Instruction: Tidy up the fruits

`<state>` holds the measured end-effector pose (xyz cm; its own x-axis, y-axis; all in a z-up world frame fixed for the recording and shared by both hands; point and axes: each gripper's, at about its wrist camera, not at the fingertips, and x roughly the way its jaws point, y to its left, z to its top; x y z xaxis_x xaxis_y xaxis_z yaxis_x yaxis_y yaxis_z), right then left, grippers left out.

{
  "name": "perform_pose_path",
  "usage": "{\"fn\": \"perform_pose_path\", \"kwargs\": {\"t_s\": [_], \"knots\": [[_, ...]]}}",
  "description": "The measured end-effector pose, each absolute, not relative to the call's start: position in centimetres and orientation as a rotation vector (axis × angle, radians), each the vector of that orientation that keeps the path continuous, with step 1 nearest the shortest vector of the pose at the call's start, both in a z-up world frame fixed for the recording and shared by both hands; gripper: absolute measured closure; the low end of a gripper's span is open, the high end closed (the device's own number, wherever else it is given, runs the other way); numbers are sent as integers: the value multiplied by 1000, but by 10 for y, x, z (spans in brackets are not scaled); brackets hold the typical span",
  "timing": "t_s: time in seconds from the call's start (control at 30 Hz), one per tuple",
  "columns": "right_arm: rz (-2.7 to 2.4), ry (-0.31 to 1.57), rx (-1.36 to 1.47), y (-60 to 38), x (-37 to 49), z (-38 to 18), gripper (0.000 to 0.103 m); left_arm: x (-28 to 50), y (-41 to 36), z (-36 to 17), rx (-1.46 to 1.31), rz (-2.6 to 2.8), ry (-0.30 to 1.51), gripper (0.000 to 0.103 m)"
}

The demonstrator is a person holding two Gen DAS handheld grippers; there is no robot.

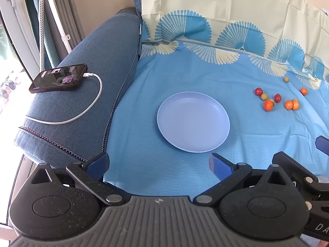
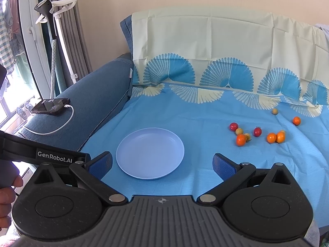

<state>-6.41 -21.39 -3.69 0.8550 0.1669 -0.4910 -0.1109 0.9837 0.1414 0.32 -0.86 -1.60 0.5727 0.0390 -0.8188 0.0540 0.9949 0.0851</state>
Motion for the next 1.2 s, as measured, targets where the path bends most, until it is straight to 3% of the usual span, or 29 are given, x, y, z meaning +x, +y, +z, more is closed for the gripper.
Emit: {"fn": "perform_pose_path", "kwargs": {"t_s": [0.7,1.2], "knots": [[44,486,176,-250,-57,-48,0,12,-40,-21,174,-48,957,0],[-217,542,338,-357,-51,-74,0,61,-142,-46,183,-276,987,0]]}}
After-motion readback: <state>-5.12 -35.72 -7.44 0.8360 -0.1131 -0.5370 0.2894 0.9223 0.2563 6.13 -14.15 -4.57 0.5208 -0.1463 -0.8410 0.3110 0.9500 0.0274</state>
